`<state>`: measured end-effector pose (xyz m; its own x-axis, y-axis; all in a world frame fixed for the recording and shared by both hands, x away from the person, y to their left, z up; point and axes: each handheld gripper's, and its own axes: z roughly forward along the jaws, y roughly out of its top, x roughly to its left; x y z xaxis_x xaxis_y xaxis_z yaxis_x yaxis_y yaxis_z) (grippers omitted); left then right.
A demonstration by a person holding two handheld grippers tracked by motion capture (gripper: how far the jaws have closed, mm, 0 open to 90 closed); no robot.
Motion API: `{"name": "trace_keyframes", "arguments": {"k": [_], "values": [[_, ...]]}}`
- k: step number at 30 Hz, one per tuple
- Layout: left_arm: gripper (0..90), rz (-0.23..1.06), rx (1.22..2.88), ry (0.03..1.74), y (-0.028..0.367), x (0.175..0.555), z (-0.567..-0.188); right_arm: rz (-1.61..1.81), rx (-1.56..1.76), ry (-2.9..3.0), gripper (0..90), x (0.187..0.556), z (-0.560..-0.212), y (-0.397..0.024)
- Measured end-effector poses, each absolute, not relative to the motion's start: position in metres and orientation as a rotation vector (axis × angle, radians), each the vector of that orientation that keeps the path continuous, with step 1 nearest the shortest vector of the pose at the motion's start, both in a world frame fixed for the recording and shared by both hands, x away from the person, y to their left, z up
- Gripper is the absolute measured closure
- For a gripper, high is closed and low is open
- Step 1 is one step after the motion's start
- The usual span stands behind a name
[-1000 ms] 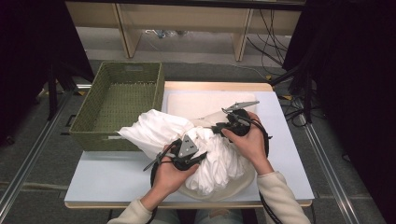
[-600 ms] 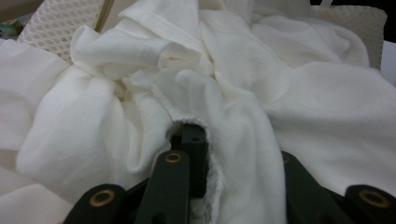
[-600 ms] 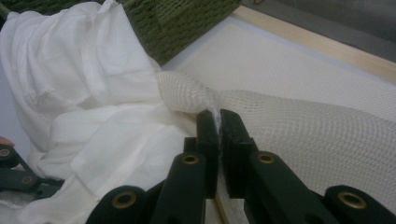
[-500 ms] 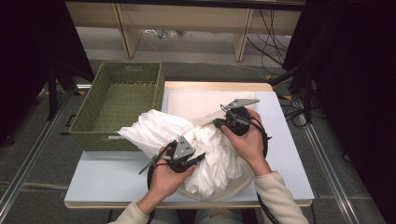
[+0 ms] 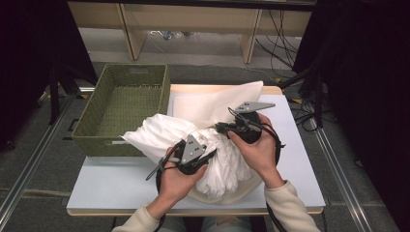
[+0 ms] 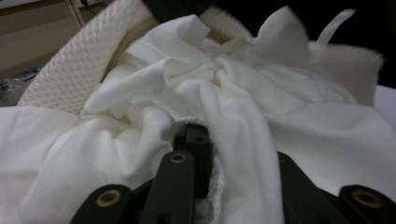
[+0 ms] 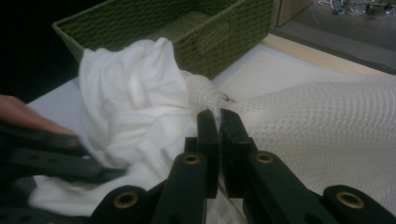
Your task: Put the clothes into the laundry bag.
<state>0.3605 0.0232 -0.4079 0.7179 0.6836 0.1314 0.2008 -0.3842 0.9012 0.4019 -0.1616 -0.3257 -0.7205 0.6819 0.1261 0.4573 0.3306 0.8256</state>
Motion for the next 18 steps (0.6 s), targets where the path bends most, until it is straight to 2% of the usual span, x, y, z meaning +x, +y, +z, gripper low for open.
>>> {"name": "trace_keyframes", "arguments": {"k": [3, 5, 7, 11, 14, 16, 18], "values": [[78.6, 0.688, 2.033, 0.742, 0.015, 0.394, -0.444, 1.356, 1.047, 2.361, 88.7, 0.4, -0.326, -0.159], [75.3, 0.623, 2.016, 0.789, 0.015, 0.404, -0.457, 1.306, 1.043, 2.38, 88.7, 0.404, -0.336, -0.154], [71.8, 0.663, 2.009, 0.749, 0.017, 0.399, -0.451, 1.285, 1.074, 2.373, 88.6, 0.408, -0.342, -0.155], [60.2, 0.594, 1.984, 0.734, 0.025, 0.394, -0.446, 1.304, 1.07, 2.358, 88.6, 0.414, -0.343, -0.16], [47.5, 0.535, 1.994, 0.728, 0.037, 0.384, -0.436, 1.307, 1.073, 2.353, 88.5, 0.412, -0.342, -0.161], [39.1, 0.565, 1.993, 0.691, 0.05, 0.373, -0.423, 1.291, 1.073, 2.35, 88.5, 0.412, -0.341, -0.162], [36.9, 0.605, 1.968, 0.67, 0.066, 0.365, -0.406, 1.296, 1.092, 2.359, 88.4, 0.411, -0.341, -0.161]]}}
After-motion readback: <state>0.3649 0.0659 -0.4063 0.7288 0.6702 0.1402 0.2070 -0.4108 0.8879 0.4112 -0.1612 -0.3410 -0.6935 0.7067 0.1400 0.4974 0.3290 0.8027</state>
